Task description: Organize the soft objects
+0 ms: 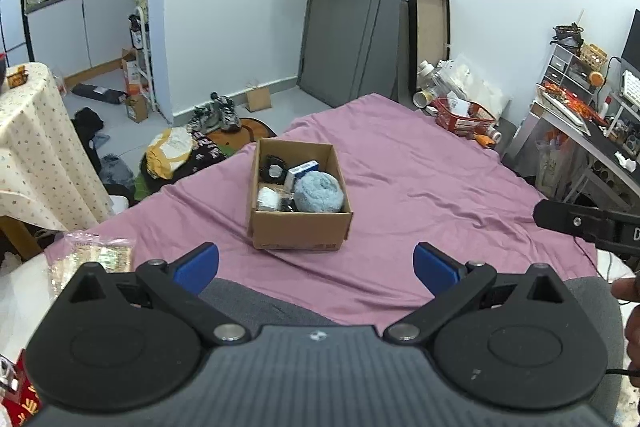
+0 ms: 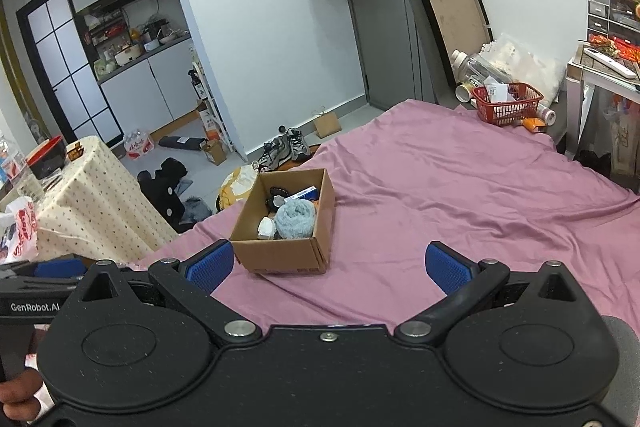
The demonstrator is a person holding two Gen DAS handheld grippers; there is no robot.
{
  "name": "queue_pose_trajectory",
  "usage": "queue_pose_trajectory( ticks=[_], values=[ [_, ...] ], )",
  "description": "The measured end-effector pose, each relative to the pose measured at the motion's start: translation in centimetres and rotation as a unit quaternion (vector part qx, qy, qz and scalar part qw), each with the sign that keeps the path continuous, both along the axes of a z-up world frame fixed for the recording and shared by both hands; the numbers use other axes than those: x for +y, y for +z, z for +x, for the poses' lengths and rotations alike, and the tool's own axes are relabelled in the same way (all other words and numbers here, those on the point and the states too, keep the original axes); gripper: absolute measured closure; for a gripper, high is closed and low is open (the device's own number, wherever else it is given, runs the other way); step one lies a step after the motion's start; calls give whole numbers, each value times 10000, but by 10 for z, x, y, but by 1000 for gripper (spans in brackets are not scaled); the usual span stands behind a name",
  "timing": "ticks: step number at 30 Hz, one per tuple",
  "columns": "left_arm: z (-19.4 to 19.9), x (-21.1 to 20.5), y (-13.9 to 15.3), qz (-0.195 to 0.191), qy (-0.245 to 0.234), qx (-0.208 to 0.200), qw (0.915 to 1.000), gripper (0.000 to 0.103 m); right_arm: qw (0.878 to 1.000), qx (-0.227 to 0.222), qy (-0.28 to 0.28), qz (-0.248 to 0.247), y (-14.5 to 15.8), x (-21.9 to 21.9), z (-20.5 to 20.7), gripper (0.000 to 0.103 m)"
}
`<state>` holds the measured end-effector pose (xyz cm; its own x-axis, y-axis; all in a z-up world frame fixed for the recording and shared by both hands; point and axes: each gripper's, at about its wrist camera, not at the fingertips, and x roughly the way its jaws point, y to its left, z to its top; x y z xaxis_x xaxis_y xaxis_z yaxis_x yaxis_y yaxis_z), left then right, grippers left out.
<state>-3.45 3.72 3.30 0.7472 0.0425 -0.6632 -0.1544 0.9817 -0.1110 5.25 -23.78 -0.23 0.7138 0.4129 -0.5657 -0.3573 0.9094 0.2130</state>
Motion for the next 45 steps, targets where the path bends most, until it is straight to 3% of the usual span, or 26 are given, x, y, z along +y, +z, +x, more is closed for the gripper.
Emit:
queue_pose_trajectory(
  ticks=[2,45],
  values=[
    [-2,-2,1,119,23,-31,9999,0,10000,-11,-6,-43,0,1,-1,0],
    [-11,-1,12,74,9,-126,9999,0,10000,15,-6,-87,8,-1,-6,0]
  ],
)
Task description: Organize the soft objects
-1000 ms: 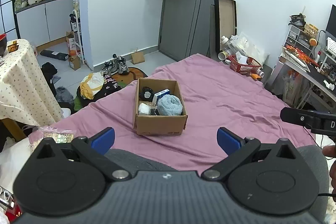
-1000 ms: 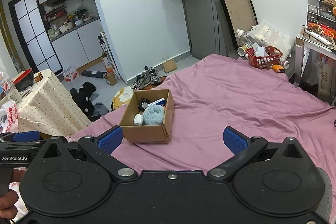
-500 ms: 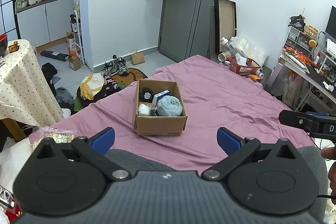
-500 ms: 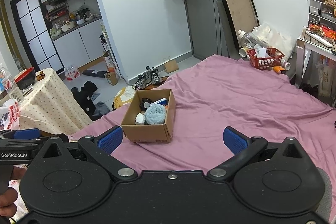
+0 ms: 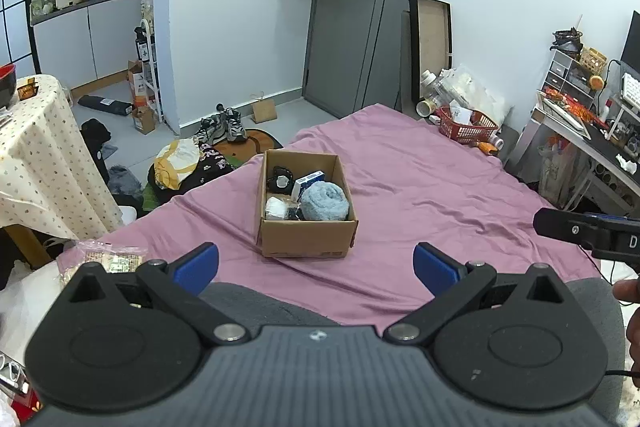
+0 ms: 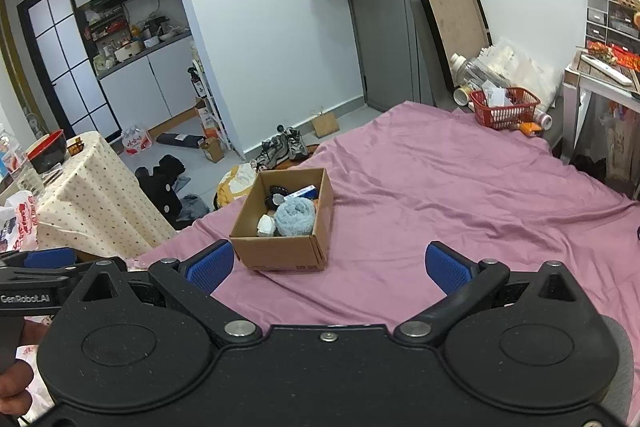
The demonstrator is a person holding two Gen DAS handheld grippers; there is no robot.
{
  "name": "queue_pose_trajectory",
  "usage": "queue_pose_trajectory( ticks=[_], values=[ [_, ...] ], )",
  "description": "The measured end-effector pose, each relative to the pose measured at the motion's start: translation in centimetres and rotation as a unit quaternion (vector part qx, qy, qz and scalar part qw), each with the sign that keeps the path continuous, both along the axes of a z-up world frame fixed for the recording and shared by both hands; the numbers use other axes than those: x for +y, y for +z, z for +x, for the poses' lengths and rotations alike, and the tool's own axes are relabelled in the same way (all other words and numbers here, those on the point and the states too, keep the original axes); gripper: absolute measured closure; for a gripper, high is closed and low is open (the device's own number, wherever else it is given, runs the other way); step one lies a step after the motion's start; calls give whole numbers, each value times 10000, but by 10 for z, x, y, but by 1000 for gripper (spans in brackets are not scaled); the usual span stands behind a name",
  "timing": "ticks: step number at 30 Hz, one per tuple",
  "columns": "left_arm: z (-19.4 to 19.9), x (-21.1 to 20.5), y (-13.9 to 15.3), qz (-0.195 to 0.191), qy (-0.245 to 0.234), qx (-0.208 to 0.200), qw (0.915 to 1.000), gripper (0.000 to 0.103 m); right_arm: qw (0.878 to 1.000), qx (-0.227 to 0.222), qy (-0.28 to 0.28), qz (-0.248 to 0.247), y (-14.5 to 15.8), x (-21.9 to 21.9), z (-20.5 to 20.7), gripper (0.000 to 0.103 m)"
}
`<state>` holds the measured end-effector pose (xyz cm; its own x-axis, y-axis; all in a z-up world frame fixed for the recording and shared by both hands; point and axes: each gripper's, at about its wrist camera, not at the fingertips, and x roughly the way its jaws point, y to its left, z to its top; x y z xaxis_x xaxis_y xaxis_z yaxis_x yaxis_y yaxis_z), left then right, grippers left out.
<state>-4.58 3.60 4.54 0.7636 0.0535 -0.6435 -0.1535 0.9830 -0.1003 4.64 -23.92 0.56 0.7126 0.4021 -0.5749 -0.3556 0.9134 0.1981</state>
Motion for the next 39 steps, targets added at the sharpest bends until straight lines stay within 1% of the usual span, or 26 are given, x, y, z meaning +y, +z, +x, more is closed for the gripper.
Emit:
queue_pose_trajectory(
  ticks=[6,13,16,21,36,39],
  values=[
    [-1,2,2,-101,-6,-21,9999,0,10000,3,27,-13,-1,1,0,0],
    [-2,3,3,-75,23,-29,10000,0,9999,45,58,75,0,2,1,0],
    [-2,3,3,-75,42,-25,10000,0,10000,2,46,17,0,4,0,0],
    [-2,4,1,-59,40,-6,10000,0,10000,54,-26,-22,-3,3,3,0],
    [1,3,-5,-35,18,39,10000,0,10000,68,-17,-44,-6,2,6,0],
    [3,4,-6,-96,8,62,9999,0,10000,81,-8,-55,-8,4,5,0]
  ],
)
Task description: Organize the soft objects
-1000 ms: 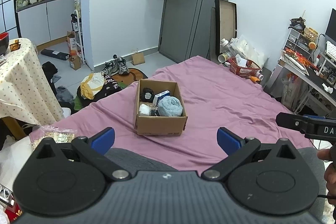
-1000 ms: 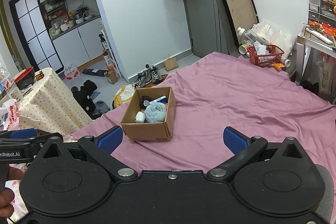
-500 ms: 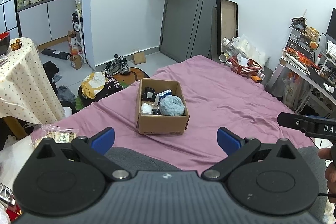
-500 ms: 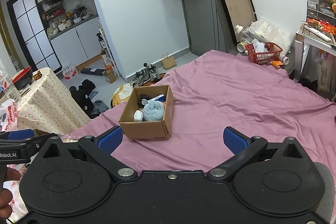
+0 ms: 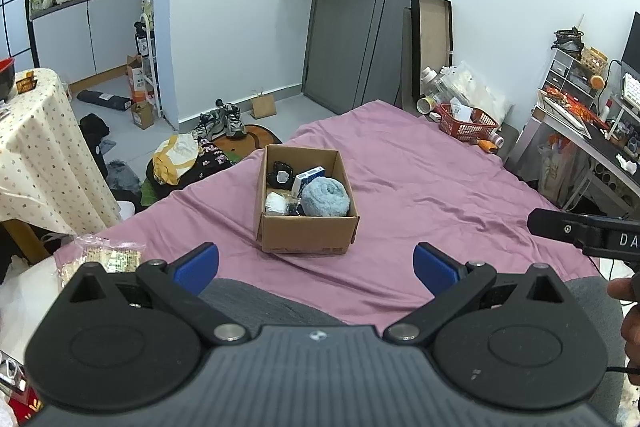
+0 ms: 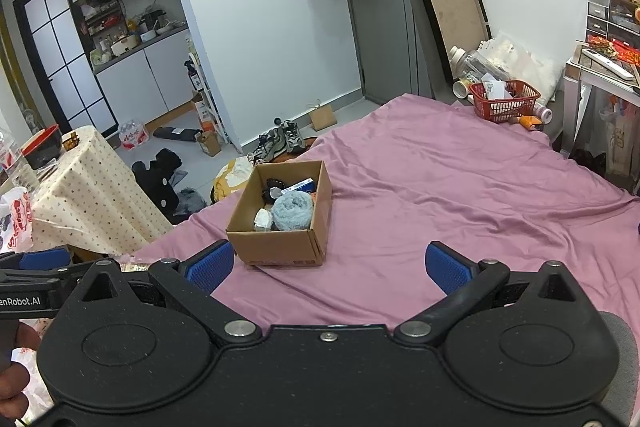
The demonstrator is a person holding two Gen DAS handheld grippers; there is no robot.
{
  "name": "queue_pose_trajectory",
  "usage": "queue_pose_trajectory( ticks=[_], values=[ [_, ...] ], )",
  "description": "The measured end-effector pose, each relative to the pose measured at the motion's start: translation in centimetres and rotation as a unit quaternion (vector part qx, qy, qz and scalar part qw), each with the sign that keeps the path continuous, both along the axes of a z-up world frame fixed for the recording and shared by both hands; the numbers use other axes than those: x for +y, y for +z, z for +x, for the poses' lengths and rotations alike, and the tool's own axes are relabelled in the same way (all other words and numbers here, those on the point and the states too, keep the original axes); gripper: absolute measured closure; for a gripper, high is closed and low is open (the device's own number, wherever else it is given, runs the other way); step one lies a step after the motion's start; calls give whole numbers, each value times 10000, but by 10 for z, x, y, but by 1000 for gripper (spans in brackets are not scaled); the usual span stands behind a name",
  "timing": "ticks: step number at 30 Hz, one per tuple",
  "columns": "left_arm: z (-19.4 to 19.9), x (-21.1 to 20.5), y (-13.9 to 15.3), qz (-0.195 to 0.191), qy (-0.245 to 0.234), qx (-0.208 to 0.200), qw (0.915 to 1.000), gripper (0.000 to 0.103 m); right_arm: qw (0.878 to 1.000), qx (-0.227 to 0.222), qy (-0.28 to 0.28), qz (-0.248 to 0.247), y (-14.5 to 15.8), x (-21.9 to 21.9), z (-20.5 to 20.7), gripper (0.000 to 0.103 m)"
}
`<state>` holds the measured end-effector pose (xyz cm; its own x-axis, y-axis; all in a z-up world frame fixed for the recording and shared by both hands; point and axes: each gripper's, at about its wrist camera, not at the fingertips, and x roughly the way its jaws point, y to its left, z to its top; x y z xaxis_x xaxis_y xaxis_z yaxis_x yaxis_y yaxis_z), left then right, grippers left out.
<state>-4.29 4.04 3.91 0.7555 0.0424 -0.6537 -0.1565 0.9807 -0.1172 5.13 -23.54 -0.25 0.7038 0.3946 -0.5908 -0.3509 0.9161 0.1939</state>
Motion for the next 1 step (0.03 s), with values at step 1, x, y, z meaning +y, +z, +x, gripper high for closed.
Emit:
queue_pose_trajectory(
  ticks=[1],
  values=[
    [1,0,0,-12,8,-4,10000,0,10000,14,4,-1,-1,1,0,0]
  ],
)
